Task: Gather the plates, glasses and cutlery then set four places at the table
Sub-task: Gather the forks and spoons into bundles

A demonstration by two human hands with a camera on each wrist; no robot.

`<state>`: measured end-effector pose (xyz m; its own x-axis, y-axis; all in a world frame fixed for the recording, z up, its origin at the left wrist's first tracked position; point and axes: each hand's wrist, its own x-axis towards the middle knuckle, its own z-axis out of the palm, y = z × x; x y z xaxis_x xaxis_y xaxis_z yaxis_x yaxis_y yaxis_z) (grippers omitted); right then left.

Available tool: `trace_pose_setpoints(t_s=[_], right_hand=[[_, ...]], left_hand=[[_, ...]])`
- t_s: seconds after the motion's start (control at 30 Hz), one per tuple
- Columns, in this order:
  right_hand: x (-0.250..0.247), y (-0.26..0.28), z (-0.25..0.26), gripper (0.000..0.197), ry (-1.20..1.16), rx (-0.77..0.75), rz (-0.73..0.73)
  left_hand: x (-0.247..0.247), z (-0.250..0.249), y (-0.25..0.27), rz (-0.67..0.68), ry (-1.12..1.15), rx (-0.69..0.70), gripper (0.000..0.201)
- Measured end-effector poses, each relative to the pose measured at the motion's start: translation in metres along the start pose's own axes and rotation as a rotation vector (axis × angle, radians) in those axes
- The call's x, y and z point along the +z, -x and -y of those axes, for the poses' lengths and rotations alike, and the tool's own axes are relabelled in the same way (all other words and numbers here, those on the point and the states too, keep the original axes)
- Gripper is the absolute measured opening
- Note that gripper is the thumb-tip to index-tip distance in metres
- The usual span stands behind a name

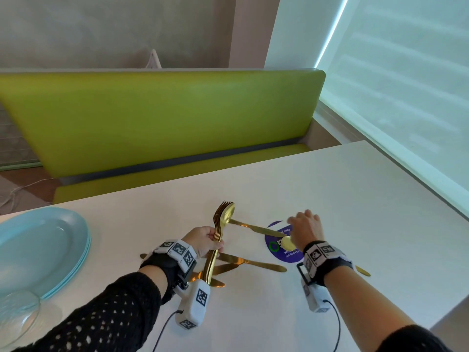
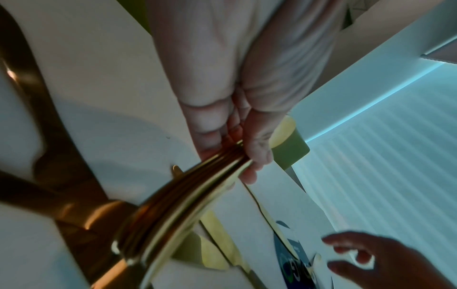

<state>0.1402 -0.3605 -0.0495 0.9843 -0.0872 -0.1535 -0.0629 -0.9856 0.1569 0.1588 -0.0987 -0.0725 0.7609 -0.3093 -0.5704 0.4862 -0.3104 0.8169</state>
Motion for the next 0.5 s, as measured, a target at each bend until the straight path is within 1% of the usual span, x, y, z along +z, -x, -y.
trace_pose_setpoints(t_s=[0.07, 0.17, 0.33, 0.5], right_hand=[[0.010, -0.004, -0.019, 0.033, 0.055, 0.069, 0.040], [0.017, -0.013, -0.026, 0.035, 0.098, 0.083, 0.106], [0.021, -0.024, -0.020, 0.032, 0.226, 0.005, 0.172], [0.023, -0.026, -0.020, 0.028, 0.301, -0.055, 0.156]], left_hand=[[0.000, -0.001, -0.005, -0.020, 0.028, -0.007, 0.018], [0.003, -0.002, -0.012, -0.053, 0.076, -0.036, 0.018], [0.007, -0.002, -0.018, -0.065, 0.097, -0.080, 0.018], [0.008, -0.002, -0.023, -0.060, 0.120, -0.098, 0.016]])
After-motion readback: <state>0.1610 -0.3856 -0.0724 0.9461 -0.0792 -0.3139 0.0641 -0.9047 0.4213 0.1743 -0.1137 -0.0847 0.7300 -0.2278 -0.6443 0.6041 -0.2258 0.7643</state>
